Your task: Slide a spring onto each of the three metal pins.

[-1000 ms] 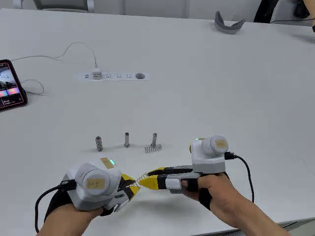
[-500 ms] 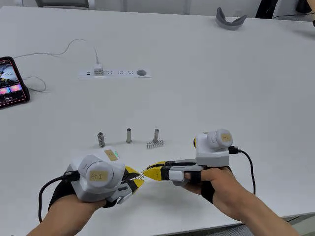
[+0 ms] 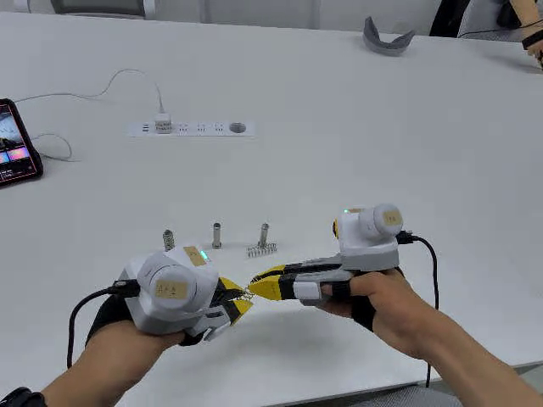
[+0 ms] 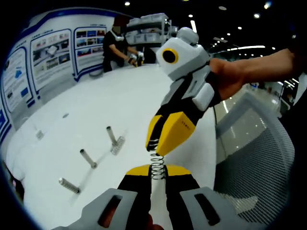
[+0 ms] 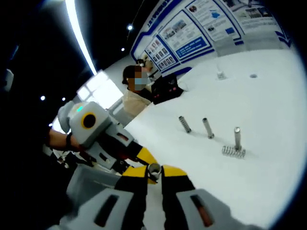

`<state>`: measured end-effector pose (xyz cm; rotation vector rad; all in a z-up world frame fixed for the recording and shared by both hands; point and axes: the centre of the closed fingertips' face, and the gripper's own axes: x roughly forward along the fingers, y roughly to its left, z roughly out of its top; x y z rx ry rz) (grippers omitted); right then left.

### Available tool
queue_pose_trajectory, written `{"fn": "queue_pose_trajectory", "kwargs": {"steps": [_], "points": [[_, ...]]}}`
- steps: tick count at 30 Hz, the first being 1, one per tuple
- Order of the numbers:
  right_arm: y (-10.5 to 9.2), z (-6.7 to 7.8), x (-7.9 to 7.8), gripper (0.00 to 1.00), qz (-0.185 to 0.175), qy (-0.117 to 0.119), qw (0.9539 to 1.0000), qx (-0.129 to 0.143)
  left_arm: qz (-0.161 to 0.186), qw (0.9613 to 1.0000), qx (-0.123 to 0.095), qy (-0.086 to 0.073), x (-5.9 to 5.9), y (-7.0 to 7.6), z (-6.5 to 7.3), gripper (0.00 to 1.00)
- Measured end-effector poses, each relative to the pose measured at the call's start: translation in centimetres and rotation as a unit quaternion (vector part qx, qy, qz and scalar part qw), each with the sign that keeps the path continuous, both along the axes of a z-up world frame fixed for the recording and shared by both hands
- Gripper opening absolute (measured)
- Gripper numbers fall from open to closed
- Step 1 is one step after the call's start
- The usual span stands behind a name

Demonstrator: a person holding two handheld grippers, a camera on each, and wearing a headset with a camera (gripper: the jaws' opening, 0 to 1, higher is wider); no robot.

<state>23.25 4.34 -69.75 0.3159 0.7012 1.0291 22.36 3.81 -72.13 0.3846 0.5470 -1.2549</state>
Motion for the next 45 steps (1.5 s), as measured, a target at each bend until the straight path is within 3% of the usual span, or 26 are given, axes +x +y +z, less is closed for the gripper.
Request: {"fn": "queue_pose_trajectory", "kwargs": {"steps": [6,11,14,17,21,26,29,33,41,45], "points": [[0.1,0.4,-0.6,0.12,0.061,-0.028,0.9965,-0.051,-0.021,0.9997,-0.014,0.007,-0.4,-0.4,0.5,0.10],[0.3,1.0,-1.2,0.12,0.130,-0.058,0.9849,-0.099,-0.037,0.9987,-0.031,0.014,-0.9,-0.6,1.2,0.10],[0.3,1.1,-1.6,0.12,0.175,-0.077,0.9720,-0.136,-0.047,0.9980,-0.040,0.015,-1.1,-0.8,1.6,0.10],[0.5,1.3,-1.9,0.12,0.221,-0.097,0.9554,-0.170,-0.059,0.9973,-0.041,0.014,-1.2,-0.9,1.8,0.09],[0.9,1.6,-2.1,0.12,0.249,-0.110,0.9436,-0.189,-0.071,0.9966,-0.041,0.010,-1.3,-1.0,2.1,0.09],[1.1,1.4,-2.5,0.12,0.285,-0.126,0.9248,-0.218,-0.089,0.9954,-0.036,0.004,-1.4,-0.8,2.2,0.09],[1.3,1.4,-2.5,0.12,0.294,-0.127,0.9209,-0.223,-0.092,0.9950,-0.039,0.006,-1.5,-0.6,2.3,0.09],[1.6,1.3,-2.4,0.12,0.295,-0.129,0.9204,-0.221,-0.092,0.9950,-0.039,0.003,-1.4,-0.2,2.3,0.09],[2.7,1.1,-1.8,0.12,0.289,-0.129,0.9244,-0.213,-0.069,0.9959,-0.058,0.006,-0.9,1.2,2.0,0.11],[3.3,0.9,-1.4,0.12,0.283,-0.132,0.9261,-0.211,-0.057,0.9968,-0.056,0.004,-0.5,2.1,1.8,0.12]]}}
